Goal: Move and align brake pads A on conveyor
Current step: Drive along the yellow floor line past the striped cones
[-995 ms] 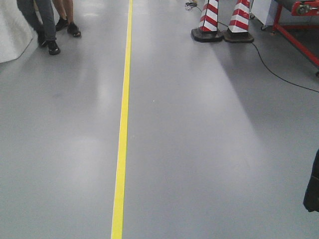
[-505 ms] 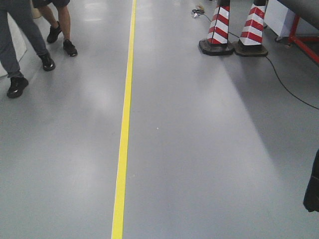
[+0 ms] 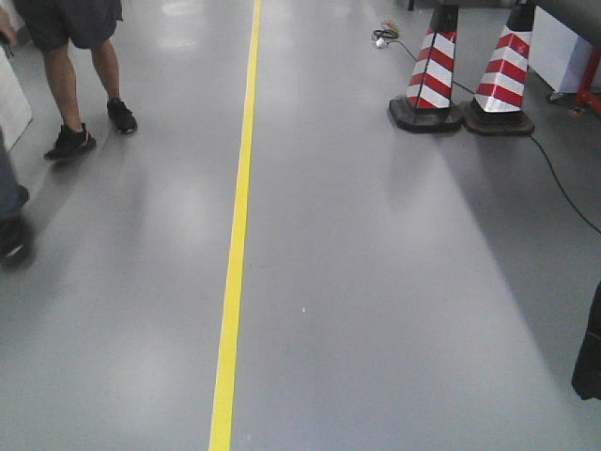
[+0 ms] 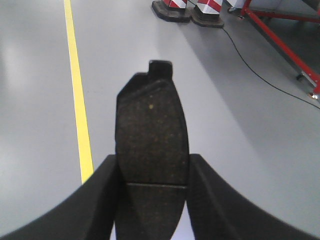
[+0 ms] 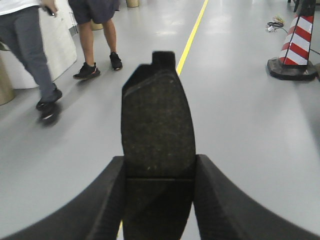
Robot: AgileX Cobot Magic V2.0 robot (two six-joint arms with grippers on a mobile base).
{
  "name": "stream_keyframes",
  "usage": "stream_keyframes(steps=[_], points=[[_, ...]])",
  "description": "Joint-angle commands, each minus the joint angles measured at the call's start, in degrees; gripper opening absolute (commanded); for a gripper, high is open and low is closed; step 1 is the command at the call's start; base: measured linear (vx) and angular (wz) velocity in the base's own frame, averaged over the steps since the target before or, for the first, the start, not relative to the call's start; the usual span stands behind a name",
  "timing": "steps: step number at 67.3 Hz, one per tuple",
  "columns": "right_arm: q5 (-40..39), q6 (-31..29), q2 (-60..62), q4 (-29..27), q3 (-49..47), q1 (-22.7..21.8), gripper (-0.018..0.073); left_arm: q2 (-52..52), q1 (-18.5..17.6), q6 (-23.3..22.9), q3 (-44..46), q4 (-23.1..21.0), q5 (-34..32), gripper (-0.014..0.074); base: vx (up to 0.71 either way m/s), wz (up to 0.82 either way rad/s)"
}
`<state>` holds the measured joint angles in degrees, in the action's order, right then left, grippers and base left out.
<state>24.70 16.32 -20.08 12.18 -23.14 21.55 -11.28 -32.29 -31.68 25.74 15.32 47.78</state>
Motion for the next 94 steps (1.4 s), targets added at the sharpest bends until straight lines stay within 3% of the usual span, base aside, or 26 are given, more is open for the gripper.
stream_keyframes(steps=[1, 94], points=[[-5.7, -0.3, -0.3, 1.1, -1.8, -0.2, -0.0007, -0.6, -0.2, -0.3, 1.5, 1.0, -5.1, -0.0006, 0.75, 0.03], [-5.7, -0.3, -0.3, 1.1, -1.8, -0.2, -0.0007, -0.6, -0.2, -0.3, 1.5, 1.0, -5.1, -0.0006, 0.75, 0.01]])
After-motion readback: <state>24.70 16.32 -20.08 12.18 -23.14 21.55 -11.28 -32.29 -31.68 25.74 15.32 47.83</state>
